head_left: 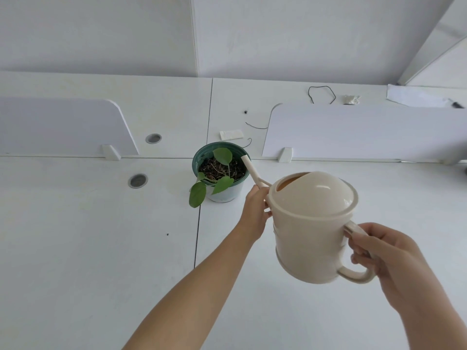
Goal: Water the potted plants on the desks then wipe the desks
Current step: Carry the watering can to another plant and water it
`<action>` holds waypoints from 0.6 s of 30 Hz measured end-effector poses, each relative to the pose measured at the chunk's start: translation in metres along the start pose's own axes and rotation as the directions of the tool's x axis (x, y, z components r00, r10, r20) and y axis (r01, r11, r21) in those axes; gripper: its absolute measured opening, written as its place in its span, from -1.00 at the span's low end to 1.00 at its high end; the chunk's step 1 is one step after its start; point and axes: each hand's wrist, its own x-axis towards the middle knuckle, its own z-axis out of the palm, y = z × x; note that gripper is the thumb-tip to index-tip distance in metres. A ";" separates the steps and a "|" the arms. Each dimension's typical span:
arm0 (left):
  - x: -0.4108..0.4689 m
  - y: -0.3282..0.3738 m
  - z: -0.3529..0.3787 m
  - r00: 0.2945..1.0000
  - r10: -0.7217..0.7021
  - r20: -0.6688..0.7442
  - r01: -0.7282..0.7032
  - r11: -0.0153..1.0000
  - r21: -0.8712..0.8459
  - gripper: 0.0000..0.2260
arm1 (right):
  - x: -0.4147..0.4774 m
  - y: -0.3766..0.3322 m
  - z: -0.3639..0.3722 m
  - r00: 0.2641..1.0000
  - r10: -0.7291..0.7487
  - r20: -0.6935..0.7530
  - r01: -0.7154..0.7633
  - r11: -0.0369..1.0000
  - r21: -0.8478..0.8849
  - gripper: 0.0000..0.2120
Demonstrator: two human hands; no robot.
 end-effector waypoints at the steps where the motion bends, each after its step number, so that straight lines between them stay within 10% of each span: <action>1: 0.003 0.001 0.000 1.000 -0.003 -0.005 0.003 1.000 -0.009 -0.87 | 0.003 -0.001 0.001 1.000 -0.003 0.003 0.003 1.000 -0.002 -0.82; 18: -0.017 -0.009 -0.020 0.999 0.039 0.013 -0.039 0.998 -0.053 -0.86 | -0.011 0.013 0.004 0.999 0.046 0.023 -0.045 0.999 -0.027 -0.87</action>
